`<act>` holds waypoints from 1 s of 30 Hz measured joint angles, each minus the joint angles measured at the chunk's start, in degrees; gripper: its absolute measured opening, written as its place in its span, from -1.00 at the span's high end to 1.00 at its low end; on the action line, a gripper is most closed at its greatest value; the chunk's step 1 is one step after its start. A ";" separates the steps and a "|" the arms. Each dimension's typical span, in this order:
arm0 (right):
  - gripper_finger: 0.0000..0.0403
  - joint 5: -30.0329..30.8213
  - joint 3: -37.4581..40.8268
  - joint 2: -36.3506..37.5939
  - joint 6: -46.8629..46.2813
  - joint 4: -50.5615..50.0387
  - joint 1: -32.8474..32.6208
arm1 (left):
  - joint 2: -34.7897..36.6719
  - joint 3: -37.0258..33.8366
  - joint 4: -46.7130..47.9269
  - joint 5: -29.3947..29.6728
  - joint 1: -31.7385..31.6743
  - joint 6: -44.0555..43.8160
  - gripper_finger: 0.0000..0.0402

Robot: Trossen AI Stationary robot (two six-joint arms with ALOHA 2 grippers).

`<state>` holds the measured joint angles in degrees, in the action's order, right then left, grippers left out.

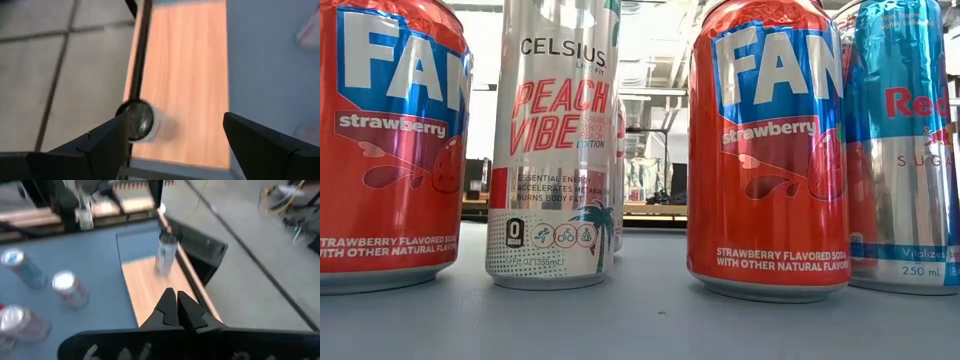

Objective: Place canned beverage on shelf
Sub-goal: Put the top white and pink soda can on the shelf

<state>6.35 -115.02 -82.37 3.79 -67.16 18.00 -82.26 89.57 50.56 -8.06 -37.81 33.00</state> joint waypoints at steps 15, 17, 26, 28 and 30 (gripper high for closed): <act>1.00 0.43 0.07 -1.42 -2.45 -9.80 -1.97 | -17.72 17.40 8.93 -7.82 -6.45 10.64 -0.55; 1.00 0.89 0.07 -1.44 -2.70 -10.13 -1.99 | -18.10 17.54 9.02 -6.61 -6.01 10.01 -0.55; 1.00 1.38 0.07 -1.42 -2.45 -11.72 -2.67 | -18.14 17.45 10.46 -1.57 -3.59 8.75 -0.59; 1.00 1.33 0.07 -1.42 -2.45 -11.79 -2.73 | -18.14 17.45 10.69 0.57 -3.21 9.33 -0.60; 1.00 1.33 0.07 -1.42 -2.45 -11.88 -3.00 | -18.14 17.45 11.11 1.47 -3.12 9.61 -0.60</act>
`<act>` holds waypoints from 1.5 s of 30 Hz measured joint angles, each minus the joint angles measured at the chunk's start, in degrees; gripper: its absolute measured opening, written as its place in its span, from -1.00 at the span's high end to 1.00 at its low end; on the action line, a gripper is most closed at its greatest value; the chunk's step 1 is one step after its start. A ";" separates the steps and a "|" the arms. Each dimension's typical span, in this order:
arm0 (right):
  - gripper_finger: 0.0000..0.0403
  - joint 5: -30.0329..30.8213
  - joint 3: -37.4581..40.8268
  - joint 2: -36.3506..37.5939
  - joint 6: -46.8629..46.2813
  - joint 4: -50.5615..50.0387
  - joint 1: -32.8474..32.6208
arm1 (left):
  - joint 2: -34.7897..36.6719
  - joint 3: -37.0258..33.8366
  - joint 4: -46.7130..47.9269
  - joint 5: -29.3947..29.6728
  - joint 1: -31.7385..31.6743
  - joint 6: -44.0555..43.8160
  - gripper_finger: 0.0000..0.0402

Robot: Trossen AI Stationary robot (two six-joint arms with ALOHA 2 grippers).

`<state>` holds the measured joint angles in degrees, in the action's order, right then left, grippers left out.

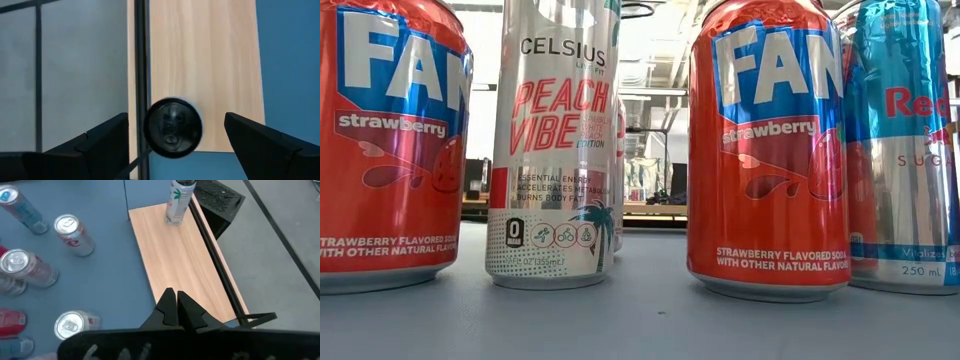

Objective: Place canned beverage on shelf
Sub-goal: Put the top white and pink soda can on the shelf

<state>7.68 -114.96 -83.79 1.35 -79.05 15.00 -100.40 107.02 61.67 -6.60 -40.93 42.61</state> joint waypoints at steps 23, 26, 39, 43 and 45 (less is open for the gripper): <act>1.00 -0.05 -0.02 0.00 -0.31 -0.26 -1.48 | -0.02 -0.44 0.94 -4.75 -1.21 2.06 -0.60; 1.00 -0.07 -0.02 0.00 -0.35 -0.26 -1.48 | -0.93 -0.42 0.22 -4.24 -1.24 2.21 -0.60; 1.00 -0.13 -0.02 0.00 0.02 -0.35 -1.48 | -4.31 -0.34 0.54 -1.78 -2.94 2.76 -0.60; 1.00 -0.13 -0.02 0.00 0.27 -0.33 -1.48 | -5.15 -0.31 0.88 -1.99 -2.95 2.87 -0.60; 1.00 -0.15 -0.02 0.00 0.53 -0.35 -1.48 | -5.79 -0.31 0.92 -2.02 -2.88 3.32 -0.60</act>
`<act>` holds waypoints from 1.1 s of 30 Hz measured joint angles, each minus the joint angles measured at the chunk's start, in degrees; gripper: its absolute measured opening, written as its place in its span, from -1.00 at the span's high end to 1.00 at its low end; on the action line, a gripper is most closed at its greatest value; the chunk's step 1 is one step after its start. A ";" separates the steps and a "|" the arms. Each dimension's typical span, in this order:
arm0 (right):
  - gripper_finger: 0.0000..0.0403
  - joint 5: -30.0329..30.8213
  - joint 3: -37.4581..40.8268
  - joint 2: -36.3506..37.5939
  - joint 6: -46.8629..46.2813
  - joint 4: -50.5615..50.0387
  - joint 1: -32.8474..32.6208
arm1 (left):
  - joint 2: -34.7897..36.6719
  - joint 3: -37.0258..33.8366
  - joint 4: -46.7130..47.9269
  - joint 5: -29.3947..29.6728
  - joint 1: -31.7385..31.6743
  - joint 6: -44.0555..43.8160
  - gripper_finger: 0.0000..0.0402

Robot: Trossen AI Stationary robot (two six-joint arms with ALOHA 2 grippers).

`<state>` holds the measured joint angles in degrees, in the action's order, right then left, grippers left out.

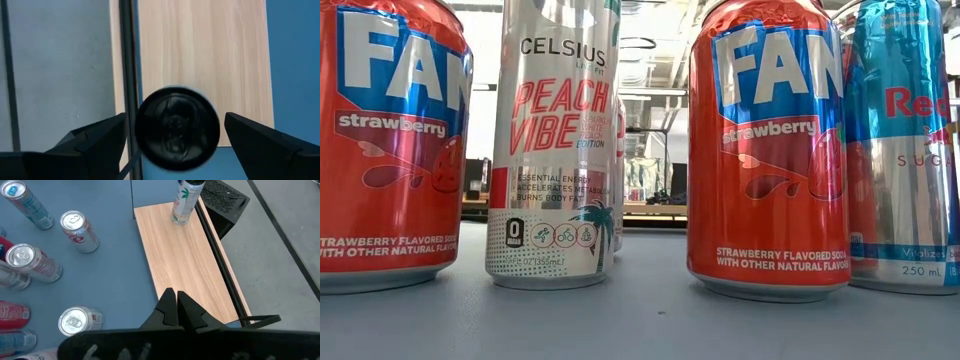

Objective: Place canned beverage on shelf
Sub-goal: Put the top white and pink soda can on the shelf

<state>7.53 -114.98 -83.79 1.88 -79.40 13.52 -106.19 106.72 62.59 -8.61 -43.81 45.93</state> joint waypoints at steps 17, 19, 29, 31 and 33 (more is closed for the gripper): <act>1.00 0.00 -0.02 0.00 -0.45 -0.33 0.00 | -1.44 0.02 2.42 -1.68 0.87 3.63 -0.40; 1.00 0.00 -0.02 0.00 -0.81 -0.33 0.00 | -1.61 0.10 3.04 -1.60 0.85 3.72 -0.35; 1.00 -0.04 -0.02 0.00 -1.51 -0.33 0.00 | -2.38 0.25 1.39 -0.15 0.82 0.35 -0.27; 1.00 -0.04 -0.02 0.00 -1.51 -0.33 0.00 | -2.38 0.22 1.36 0.02 0.50 -0.05 -0.27; 1.00 -0.04 -0.02 0.00 -1.51 -0.33 0.00 | -2.38 0.22 1.39 0.66 0.28 -0.39 -0.27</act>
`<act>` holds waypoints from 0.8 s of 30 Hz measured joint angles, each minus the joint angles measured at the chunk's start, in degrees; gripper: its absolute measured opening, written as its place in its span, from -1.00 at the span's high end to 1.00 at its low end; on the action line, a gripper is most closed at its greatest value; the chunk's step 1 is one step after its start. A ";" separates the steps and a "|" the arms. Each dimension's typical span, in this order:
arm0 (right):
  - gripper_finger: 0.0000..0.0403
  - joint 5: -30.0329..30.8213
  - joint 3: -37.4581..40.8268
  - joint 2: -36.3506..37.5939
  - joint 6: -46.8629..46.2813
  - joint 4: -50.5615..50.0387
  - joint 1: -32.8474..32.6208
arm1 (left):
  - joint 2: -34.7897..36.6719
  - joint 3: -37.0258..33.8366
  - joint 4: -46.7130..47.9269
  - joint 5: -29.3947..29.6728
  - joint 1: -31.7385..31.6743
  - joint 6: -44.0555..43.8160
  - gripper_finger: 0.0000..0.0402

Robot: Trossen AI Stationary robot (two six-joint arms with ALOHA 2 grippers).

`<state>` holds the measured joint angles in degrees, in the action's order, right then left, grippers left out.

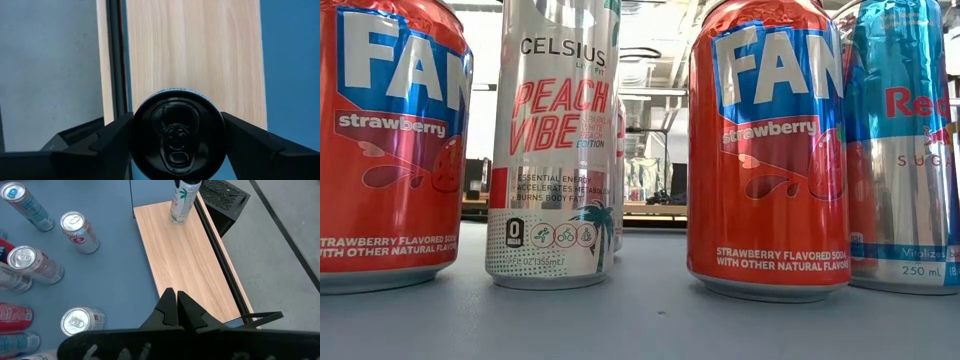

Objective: Place canned beverage on shelf
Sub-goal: Put the top white and pink soda can on the shelf

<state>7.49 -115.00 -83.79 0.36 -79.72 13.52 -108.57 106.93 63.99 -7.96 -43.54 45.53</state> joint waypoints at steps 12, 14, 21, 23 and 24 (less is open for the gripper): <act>1.00 0.00 0.00 0.00 0.00 -0.02 0.00 | 0.00 -0.06 0.59 5.68 -0.54 0.98 -0.26; 1.00 0.00 0.00 0.00 0.00 -0.02 0.00 | -0.02 -0.10 0.61 7.14 -0.66 1.25 -0.26; 1.00 0.00 0.00 0.00 -0.09 -0.04 0.00 | -0.15 -0.17 0.83 7.35 -1.68 0.29 -0.26; 1.00 0.00 0.00 0.00 -0.09 -0.02 0.00 | -0.15 -0.17 1.16 6.81 -1.78 0.23 -0.26; 1.00 0.00 0.00 0.00 -0.07 -0.02 0.00 | -0.15 -0.17 1.20 6.69 -1.78 0.20 -0.26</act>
<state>7.49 -115.00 -83.79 0.30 -79.75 13.52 -108.73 106.76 65.19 -1.27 -45.32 45.73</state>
